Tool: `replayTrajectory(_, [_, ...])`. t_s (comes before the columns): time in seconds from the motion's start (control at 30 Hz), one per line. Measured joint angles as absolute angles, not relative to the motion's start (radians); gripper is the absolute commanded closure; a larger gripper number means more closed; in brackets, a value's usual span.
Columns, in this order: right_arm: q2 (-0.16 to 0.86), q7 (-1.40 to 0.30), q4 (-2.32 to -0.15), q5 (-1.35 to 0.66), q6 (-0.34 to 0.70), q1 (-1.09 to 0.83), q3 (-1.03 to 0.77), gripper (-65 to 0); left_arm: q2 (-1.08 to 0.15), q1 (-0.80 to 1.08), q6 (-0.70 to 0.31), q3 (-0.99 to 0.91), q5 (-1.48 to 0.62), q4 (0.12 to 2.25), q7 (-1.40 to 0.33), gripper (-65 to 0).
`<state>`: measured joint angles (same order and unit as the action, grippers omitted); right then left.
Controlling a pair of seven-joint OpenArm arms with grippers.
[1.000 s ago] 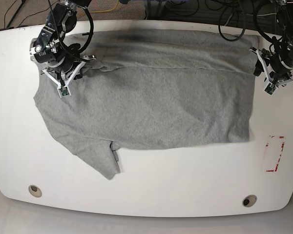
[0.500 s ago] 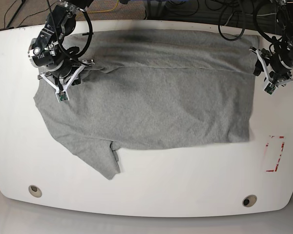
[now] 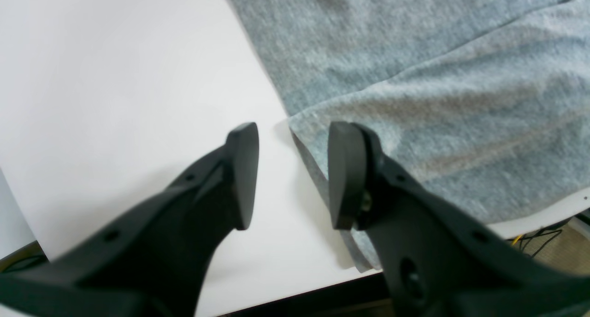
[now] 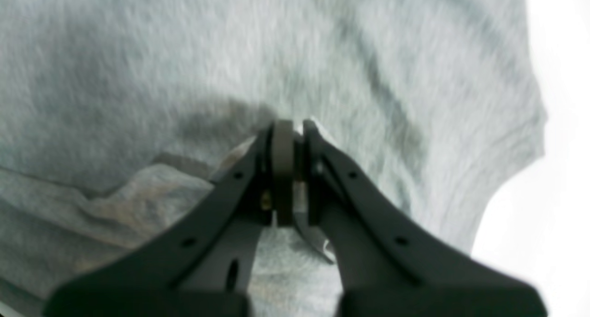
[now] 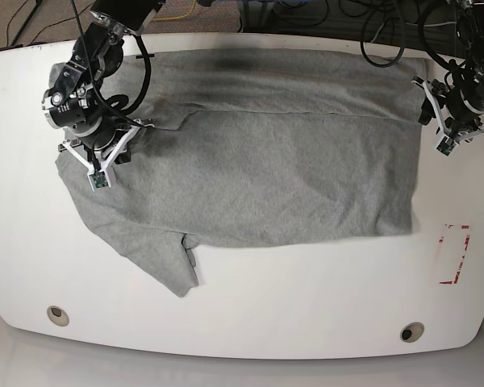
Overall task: Layout the t-shirt on the table in an organized manner, then fold the t-shirt properly
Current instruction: 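Slide the right gripper along the shirt side toward the hem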
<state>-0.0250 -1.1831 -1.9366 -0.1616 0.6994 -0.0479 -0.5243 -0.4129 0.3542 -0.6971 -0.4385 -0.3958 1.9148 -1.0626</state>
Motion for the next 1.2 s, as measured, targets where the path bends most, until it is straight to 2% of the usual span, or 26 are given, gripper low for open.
replayTrajectory(0.93, [-0.025,-1.187,-1.885,-0.162,0.699,0.041,-0.524,-3.5,-0.410,0.354,-0.697,-0.439,-0.396,1.915,-1.063,-23.6])
replayTrajectory(1.03, [-0.026,-1.187,-1.882,-0.162,0.699,0.043,-0.524,-8.6,-0.411,0.354,-0.697,-0.439,-0.395,1.915,-1.063,-23.6])
replayTrajectory(1.13, [-0.026,-1.188,-1.882,-0.161,0.699,0.050,-0.524,-19.2,-0.411,0.357,-0.697,-0.439,-0.396,1.915,-1.063,-23.6])
replayTrajectory(1.2, [-0.025,-1.187,-1.882,-0.162,0.699,0.054,-0.524,-29.5,-0.411,0.362,-0.697,-0.439,-0.396,1.915,-1.062,-23.6])
